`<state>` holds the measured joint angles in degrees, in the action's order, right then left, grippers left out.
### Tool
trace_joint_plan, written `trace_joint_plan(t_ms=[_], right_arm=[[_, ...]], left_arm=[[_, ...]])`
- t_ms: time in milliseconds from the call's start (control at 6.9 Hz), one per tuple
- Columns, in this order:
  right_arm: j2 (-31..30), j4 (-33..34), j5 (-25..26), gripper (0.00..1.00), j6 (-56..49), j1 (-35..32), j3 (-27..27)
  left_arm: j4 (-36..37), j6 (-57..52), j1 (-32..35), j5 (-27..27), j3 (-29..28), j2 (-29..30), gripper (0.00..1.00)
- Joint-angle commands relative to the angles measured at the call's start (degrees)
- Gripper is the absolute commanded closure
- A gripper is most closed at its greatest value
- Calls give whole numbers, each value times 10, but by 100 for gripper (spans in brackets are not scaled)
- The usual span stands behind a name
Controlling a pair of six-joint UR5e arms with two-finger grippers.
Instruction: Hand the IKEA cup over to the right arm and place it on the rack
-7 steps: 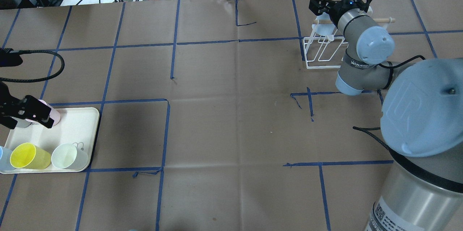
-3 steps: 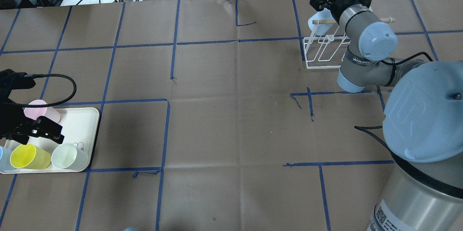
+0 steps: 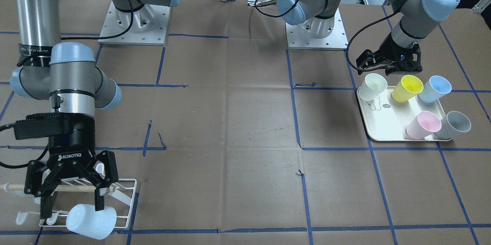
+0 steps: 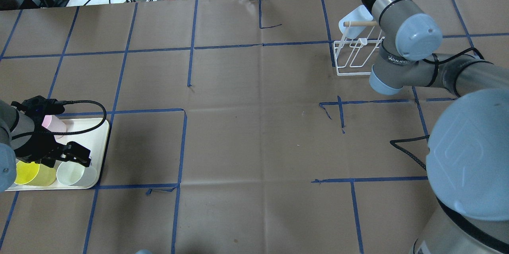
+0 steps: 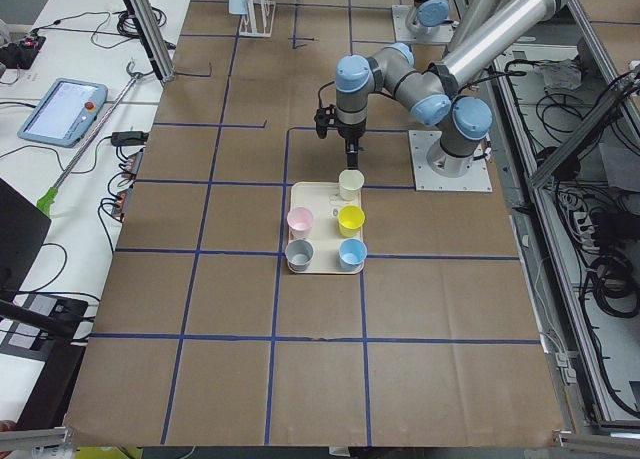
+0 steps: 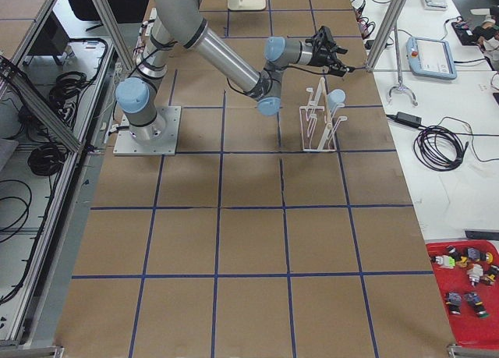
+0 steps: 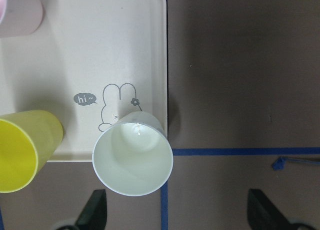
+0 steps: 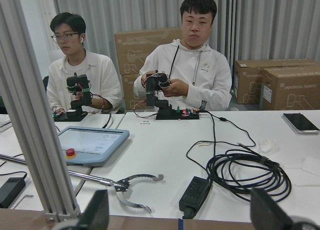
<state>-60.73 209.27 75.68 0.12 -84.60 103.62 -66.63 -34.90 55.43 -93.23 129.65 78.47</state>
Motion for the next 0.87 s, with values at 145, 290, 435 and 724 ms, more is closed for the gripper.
trace_joint_plan(t_ms=[145,290,435,724], right_arm=[[-72,-52,2,0,19,-73,5],[-100,-91,3,0,62,-89,4],[-116,-137,1,0,109,-98,4],[-113,-135,-2,0,186,-108,4]], left_arm=[[70,-3,-1,-1,41,44,1],[74,-3,-1,-7,41,47,1],[78,-2,-1,-39,40,49,1],[79,0,-2,-40,40,51,10]])
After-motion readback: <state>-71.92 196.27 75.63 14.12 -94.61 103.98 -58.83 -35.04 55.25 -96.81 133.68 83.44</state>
